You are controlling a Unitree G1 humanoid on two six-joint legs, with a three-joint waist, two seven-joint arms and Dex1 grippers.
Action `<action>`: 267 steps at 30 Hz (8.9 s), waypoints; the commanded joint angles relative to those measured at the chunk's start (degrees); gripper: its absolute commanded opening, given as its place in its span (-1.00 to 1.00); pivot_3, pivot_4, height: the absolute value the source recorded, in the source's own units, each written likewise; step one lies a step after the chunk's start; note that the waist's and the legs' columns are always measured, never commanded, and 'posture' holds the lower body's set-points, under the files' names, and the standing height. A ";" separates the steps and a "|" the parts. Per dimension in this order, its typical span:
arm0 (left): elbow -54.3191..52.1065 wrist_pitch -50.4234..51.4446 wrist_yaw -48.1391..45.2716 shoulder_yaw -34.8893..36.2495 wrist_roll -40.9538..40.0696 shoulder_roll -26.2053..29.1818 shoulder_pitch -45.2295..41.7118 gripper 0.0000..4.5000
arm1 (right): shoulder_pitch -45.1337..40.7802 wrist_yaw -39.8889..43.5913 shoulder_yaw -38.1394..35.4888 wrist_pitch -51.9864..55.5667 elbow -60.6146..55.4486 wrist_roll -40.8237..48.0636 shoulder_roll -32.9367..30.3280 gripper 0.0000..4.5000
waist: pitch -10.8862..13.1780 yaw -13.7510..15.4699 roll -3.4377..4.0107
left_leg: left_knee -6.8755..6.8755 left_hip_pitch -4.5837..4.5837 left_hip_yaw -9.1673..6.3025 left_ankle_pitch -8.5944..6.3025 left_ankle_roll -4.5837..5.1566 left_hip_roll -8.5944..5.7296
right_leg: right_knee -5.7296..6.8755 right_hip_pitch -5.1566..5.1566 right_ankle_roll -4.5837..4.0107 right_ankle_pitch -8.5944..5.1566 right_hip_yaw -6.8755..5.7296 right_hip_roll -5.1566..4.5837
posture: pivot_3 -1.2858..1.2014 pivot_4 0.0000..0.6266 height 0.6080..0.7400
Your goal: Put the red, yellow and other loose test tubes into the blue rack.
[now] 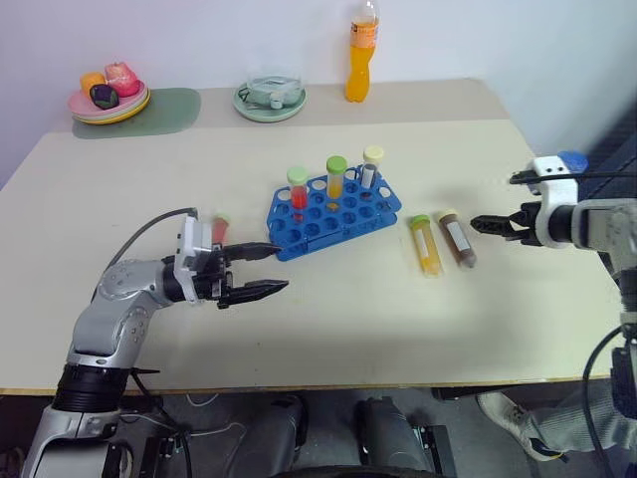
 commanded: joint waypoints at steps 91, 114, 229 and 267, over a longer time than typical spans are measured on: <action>-5.12 -2.23 12.34 5.52 2.75 0.63 9.27 0.36 | 5.38 -19.23 -10.30 -92.77 16.42 -10.67 49.87 -0.64 | 0.06 -1.77 0.11 | -0.08 0.01 0.08 0.45 -0.71 0.03 | 0.88 -0.68 -0.11 0.07 0.03 0.16 | 0.03 -0.52 1.00; -10.91 2.96 15.78 5.77 1.31 0.48 9.07 0.36 | 1.07 -16.55 -11.31 -98.29 28.95 -10.47 49.05 -0.64 | 0.05 -2.21 0.12 | -0.07 0.08 0.08 0.45 -0.71 0.04 | 0.94 -0.63 -0.12 0.06 0.03 0.18 | 0.03 -0.52 1.00; -0.40 -0.11 10.75 6.53 2.15 -1.18 0.86 0.36 | 3.07 -9.45 -2.63 -88.02 13.95 -10.99 48.83 -0.62 | 0.03 -1.77 -0.02 | -0.03 -0.03 0.11 0.45 -0.73 0.10 | 0.91 -0.71 -0.24 0.07 -0.04 0.14 | 0.03 -0.52 1.00; 5.53 -3.87 8.45 11.82 0.82 -0.96 4.93 0.36 | 5.12 -9.74 -7.66 -109.33 37.48 -11.86 56.28 -0.62 | -0.01 -3.07 -0.02 | -0.10 0.25 0.09 0.46 -0.74 0.11 | 1.00 -0.70 -0.25 0.06 -0.01 0.20 | 0.03 -0.52 1.00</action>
